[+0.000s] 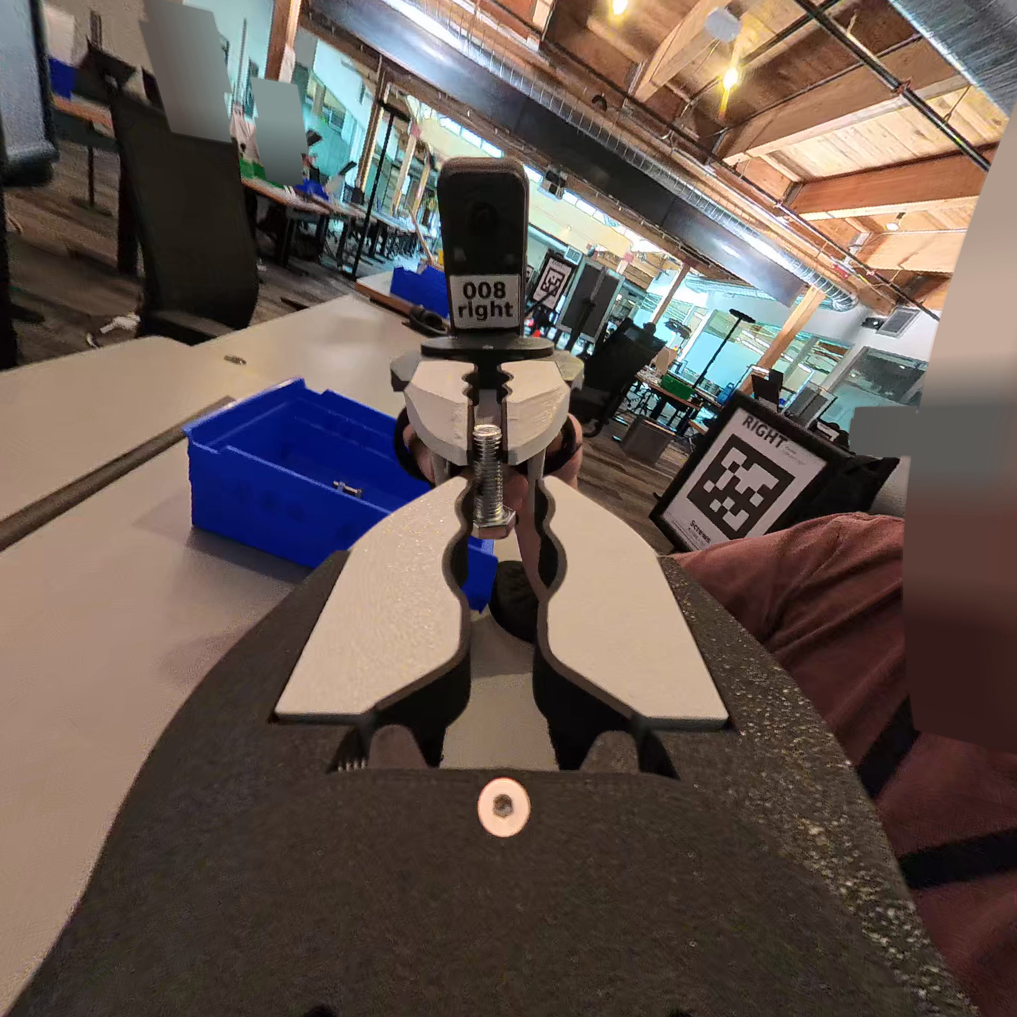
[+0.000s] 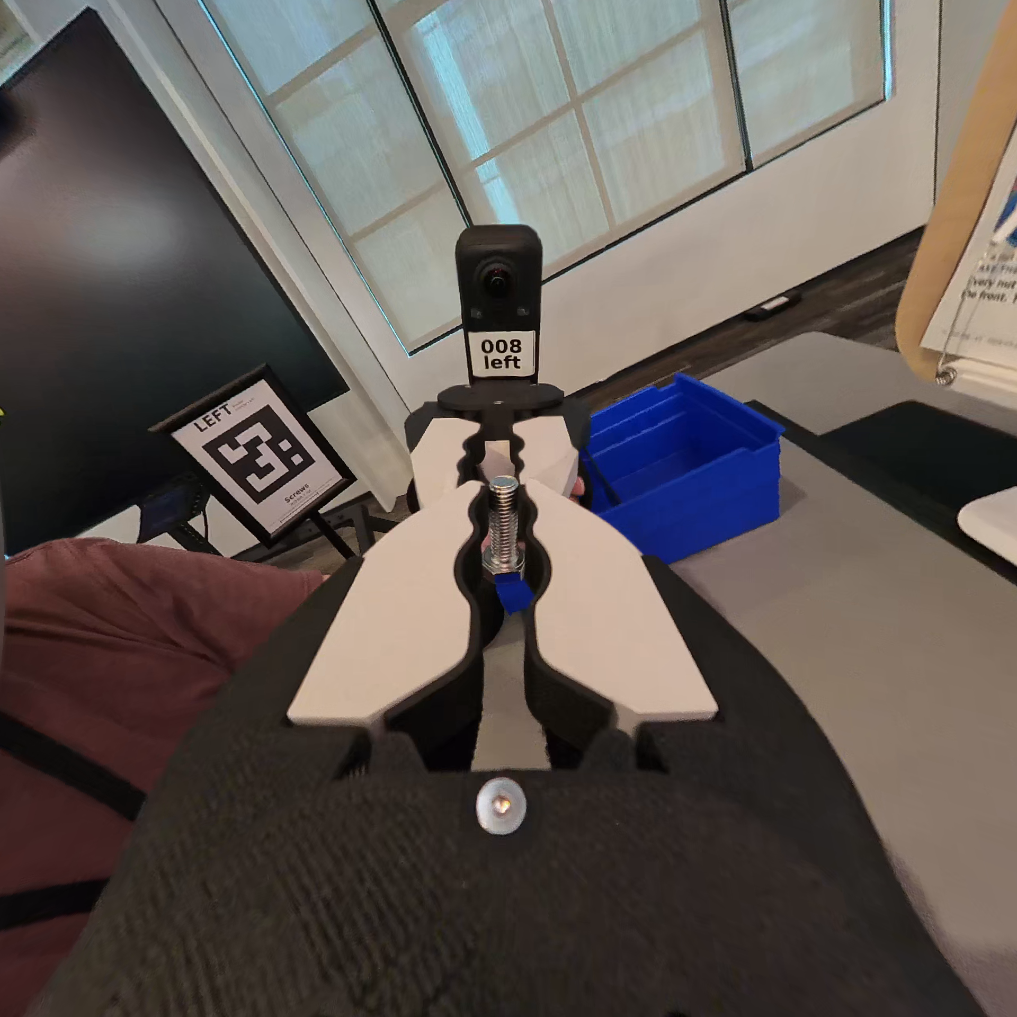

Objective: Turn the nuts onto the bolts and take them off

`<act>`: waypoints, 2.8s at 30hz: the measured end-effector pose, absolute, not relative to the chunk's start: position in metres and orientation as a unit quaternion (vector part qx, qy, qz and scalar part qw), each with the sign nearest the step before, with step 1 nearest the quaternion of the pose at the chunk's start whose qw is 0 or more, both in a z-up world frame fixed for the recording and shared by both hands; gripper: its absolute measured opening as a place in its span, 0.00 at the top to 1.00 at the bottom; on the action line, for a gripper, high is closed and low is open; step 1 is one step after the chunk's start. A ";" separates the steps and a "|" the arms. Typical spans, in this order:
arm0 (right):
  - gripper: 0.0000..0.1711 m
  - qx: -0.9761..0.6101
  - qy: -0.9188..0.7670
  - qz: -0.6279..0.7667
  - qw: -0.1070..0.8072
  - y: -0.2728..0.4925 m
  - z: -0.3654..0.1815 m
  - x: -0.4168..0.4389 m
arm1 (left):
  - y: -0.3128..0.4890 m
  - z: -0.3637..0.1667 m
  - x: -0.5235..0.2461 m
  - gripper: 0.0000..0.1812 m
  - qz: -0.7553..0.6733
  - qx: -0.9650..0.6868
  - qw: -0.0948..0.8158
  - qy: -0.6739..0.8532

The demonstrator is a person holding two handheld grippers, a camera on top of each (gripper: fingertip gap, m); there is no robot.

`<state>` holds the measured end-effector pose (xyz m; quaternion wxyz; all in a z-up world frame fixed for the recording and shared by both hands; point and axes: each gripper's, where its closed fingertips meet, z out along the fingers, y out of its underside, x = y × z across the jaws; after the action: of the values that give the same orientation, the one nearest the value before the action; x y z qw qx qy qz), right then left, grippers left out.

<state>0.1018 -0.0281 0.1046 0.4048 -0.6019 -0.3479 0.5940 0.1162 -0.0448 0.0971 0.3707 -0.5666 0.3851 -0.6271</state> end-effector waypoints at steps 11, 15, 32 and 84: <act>0.94 -0.603 -0.348 0.608 0.381 -0.027 0.092 0.093 | -0.042 0.073 0.122 0.95 -0.600 -0.611 0.339 0.389; 0.94 -0.598 -0.348 0.617 0.376 -0.028 0.092 0.092 | -0.044 0.074 0.120 0.95 -0.623 -0.608 0.315 0.378; 0.83 -0.580 -0.378 0.579 0.431 -0.025 0.102 0.105 | -0.037 0.073 0.108 0.95 -0.581 -0.617 0.351 0.398; 0.89 -0.585 -0.760 0.123 0.256 -0.068 -0.040 0.091 | -0.023 0.124 -0.006 0.95 -0.406 -0.644 0.507 0.405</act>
<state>0.0909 -0.0675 -0.0400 0.2561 -0.5845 -0.7600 0.1232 -0.0059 -0.0232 0.1243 0.5067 -0.6439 0.4051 -0.4057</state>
